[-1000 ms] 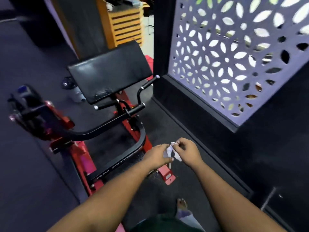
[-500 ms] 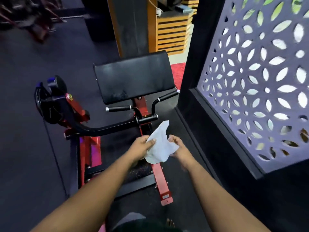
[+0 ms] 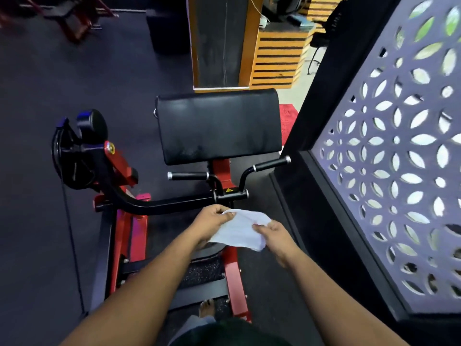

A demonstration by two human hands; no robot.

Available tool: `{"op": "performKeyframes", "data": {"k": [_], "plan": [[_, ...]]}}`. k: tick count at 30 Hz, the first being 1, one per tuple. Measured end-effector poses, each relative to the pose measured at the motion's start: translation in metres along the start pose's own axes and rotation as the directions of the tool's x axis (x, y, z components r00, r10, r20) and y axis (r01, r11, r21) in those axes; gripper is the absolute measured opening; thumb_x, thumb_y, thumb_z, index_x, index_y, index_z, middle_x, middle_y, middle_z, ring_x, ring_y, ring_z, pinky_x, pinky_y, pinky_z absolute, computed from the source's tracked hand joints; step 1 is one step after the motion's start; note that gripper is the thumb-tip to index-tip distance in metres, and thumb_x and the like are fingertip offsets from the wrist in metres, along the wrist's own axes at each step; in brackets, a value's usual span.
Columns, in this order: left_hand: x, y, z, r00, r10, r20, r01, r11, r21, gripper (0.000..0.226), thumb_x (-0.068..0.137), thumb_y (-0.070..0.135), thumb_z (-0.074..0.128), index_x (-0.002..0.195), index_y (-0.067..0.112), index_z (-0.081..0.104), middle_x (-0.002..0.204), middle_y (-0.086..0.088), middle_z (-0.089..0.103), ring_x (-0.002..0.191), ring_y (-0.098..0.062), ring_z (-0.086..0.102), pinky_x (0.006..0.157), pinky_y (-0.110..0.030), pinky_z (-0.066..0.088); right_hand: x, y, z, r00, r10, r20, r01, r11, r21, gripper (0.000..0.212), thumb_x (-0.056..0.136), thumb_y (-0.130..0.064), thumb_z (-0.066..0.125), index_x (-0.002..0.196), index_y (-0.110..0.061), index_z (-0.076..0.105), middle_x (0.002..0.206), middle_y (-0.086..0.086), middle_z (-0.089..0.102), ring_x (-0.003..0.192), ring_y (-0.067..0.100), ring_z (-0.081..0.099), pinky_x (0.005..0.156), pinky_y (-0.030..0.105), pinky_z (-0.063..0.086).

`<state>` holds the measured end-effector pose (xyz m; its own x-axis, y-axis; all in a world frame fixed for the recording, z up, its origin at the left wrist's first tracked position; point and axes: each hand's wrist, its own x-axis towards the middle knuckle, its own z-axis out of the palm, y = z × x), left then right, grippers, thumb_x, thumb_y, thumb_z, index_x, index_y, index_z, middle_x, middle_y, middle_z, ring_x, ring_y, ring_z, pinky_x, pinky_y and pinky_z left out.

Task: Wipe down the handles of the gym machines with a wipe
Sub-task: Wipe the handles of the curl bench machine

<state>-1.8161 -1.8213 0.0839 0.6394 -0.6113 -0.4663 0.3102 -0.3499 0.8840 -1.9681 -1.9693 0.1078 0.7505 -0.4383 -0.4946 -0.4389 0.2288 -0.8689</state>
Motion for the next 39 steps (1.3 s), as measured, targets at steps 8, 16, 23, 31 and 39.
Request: {"op": "performKeyframes", "data": {"k": [8, 16, 23, 31, 39], "plan": [[0.034, -0.025, -0.034, 0.932, -0.363, -0.016, 0.34, 0.887, -0.311, 0.078, 0.091, 0.08, 0.044, 0.108, 0.008, 0.07, 0.082, -0.004, 0.073, 0.064, -0.016, 0.062, 0.053, -0.024, 0.047, 0.043, -0.026, 0.014, 0.993, 0.11, -0.051, -0.098, 0.978, 0.183, 0.023, 0.1, -0.012, 0.049, 0.108, -0.001, 0.068, 0.101, 0.025, 0.074, 0.083, 0.034, 0.071, 0.068, 0.037, 0.055], [0.019, -0.029, 0.016, 0.897, -0.25, 0.364, 0.414, 0.762, -0.498, 0.083, 0.094, 0.074, 0.044, 0.14, 0.006, 0.057, 0.119, -0.012, 0.073, 0.101, -0.025, 0.073, 0.085, -0.042, 0.06, 0.064, -0.026, 0.007, 0.984, 0.167, -0.057, -0.165, 0.986, 0.035, 0.036, 0.102, -0.034, 0.047, 0.107, -0.01, 0.073, 0.095, 0.022, 0.075, 0.076, 0.033, 0.063, 0.057, 0.033, 0.046], [0.037, 0.022, 0.001, 0.998, -0.061, -0.024, 0.052, 0.96, -0.275, 0.024, 0.102, 0.01, 0.061, 0.126, 0.008, 0.063, 0.087, -0.007, 0.071, 0.053, -0.012, 0.056, 0.049, -0.024, 0.047, 0.071, -0.047, -0.033, 0.999, -0.019, -0.042, 0.014, 0.991, -0.135, 0.022, 0.094, -0.004, 0.056, 0.104, -0.016, 0.072, 0.1, 0.014, 0.076, 0.081, 0.024, 0.07, 0.07, 0.037, 0.053], [0.03, 0.1, -0.01, 0.983, 0.176, -0.055, -0.184, 0.913, -0.364, 0.023, 0.104, 0.006, 0.046, 0.101, 0.01, 0.069, 0.083, -0.01, 0.069, 0.059, -0.018, 0.057, 0.05, -0.028, 0.048, 0.064, -0.114, -0.06, 0.91, -0.407, 0.08, 0.408, 0.913, 0.006, 0.03, 0.092, 0.008, 0.059, 0.089, -0.016, 0.078, 0.099, 0.012, 0.075, 0.089, 0.022, 0.067, 0.079, 0.034, 0.053], [0.028, 0.103, 0.005, 0.99, 0.133, -0.052, -0.143, 0.906, -0.398, 0.031, 0.097, 0.033, 0.051, 0.082, 0.015, 0.07, 0.086, -0.006, 0.072, 0.072, -0.018, 0.067, 0.058, -0.03, 0.051, 0.063, -0.12, -0.074, 0.92, -0.327, 0.215, 0.347, 0.936, -0.062, 0.033, 0.09, -0.01, 0.037, 0.089, -0.011, 0.07, 0.09, 0.004, 0.07, 0.076, 0.017, 0.061, 0.063, 0.027, 0.048]]}}
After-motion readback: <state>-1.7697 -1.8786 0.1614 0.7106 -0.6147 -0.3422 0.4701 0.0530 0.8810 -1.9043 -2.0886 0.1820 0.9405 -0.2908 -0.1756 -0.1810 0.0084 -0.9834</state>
